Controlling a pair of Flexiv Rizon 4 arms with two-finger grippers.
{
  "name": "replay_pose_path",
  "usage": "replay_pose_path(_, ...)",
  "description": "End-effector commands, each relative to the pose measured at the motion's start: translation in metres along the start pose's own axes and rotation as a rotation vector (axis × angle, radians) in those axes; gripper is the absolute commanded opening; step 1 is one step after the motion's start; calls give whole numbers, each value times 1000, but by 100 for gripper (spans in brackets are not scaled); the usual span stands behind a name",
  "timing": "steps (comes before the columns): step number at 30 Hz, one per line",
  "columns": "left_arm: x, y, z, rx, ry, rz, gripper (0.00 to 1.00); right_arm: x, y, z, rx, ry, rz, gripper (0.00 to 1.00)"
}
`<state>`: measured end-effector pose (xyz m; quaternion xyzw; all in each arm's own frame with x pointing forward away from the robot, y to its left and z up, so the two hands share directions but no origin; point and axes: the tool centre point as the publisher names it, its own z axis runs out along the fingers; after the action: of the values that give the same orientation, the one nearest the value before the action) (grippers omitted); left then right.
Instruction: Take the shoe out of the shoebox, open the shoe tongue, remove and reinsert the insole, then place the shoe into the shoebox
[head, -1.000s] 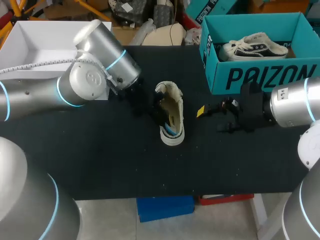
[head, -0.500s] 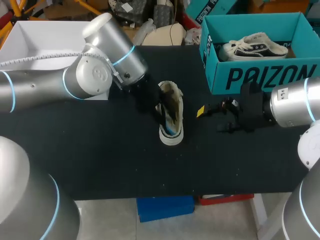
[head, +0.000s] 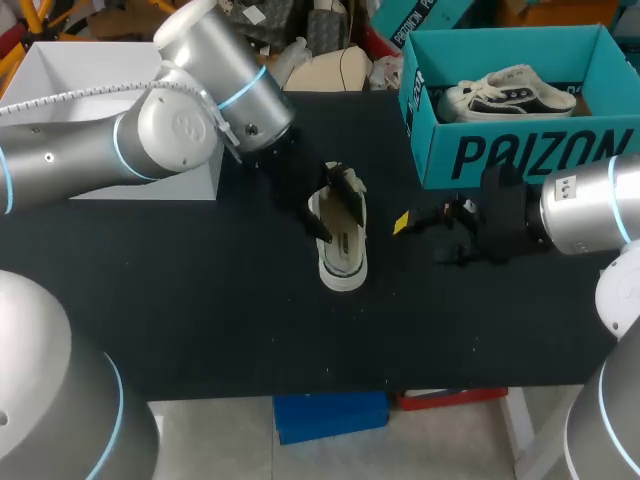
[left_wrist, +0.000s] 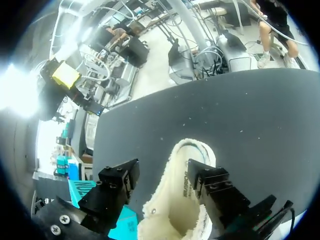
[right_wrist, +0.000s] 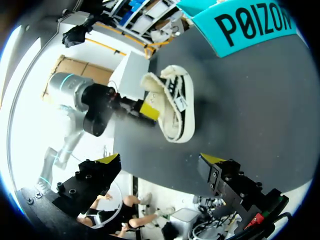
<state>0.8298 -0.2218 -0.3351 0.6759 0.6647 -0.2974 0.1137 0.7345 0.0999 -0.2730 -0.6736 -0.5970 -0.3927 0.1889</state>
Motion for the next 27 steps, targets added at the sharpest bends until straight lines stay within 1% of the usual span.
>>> replay_pose_path(1, -1, -7, -8, -115, 175, 32, 0, 0, 0, 0, 1, -1, 0, 100)
replay_pose_path(3, 4, -8, -8, -165, 233, 52, 0, 0, 0, 0, 1, -1, 0, 100)
replay_pose_path(9, 25, -5, 1, -212, 310, 26, 0, 0, 0, 0, 1, -1, 0, 100)
replay_pose_path(13, 37, -1, 10, -218, 327, 15, 0, 0, 0, 0, 1, -1, 0, 100)
replay_pose_path(16, 42, -4, 20, -209, 328, 12, 0, 0, 0, 0, 1, -1, 0, 100)
replay_pose_path(21, 47, 1, 32, -198, 325, 20, 0, 0, 0, 0, 1, -1, 0, 100)
replay_pose_path(27, 50, 2, 44, -176, 331, 16, 0, 0, 0, 0, 1, -1, 0, 100)
